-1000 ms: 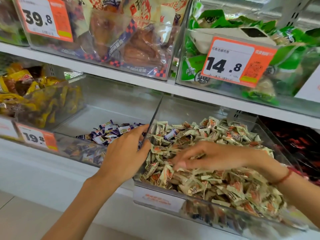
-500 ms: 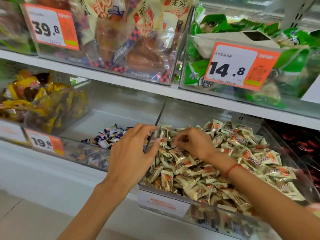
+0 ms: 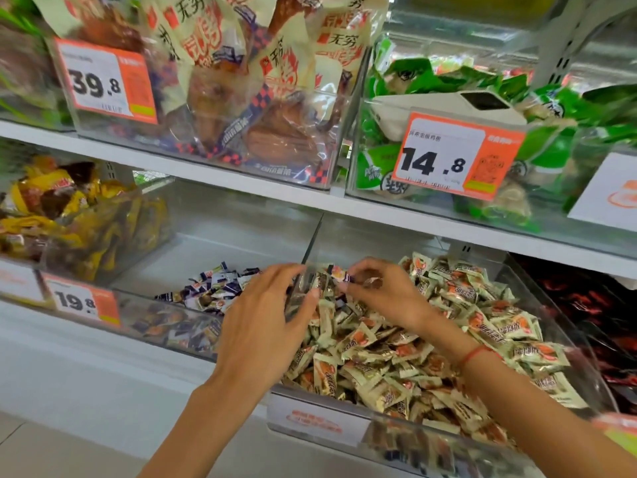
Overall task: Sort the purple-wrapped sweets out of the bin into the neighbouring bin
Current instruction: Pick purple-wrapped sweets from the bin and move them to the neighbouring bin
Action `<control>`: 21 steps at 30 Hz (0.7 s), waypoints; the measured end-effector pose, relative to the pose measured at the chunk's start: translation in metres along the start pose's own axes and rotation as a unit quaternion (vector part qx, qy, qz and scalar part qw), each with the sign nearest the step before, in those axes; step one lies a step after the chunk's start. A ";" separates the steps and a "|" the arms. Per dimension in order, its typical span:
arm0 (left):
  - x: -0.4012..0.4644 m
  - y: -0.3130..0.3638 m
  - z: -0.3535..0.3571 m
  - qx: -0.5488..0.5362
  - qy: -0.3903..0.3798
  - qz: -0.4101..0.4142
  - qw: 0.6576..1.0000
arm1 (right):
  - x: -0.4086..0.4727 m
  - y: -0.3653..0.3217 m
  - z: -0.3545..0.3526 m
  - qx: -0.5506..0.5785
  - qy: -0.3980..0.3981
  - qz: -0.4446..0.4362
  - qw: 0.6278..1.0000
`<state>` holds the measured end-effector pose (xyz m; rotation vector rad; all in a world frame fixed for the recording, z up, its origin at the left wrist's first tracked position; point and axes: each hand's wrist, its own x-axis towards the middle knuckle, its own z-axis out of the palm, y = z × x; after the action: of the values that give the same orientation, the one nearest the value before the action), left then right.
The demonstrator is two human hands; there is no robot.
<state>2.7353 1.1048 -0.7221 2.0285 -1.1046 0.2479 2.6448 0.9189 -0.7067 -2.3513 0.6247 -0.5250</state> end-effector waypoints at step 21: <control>0.014 -0.008 0.001 -0.337 0.141 -0.107 0.925 | -0.001 0.033 -0.013 -0.412 -0.141 0.111 0.893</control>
<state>2.7497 1.0980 -0.7197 1.4188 -0.6539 0.0311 2.6273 0.8909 -0.7200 -2.9824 1.1144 0.2604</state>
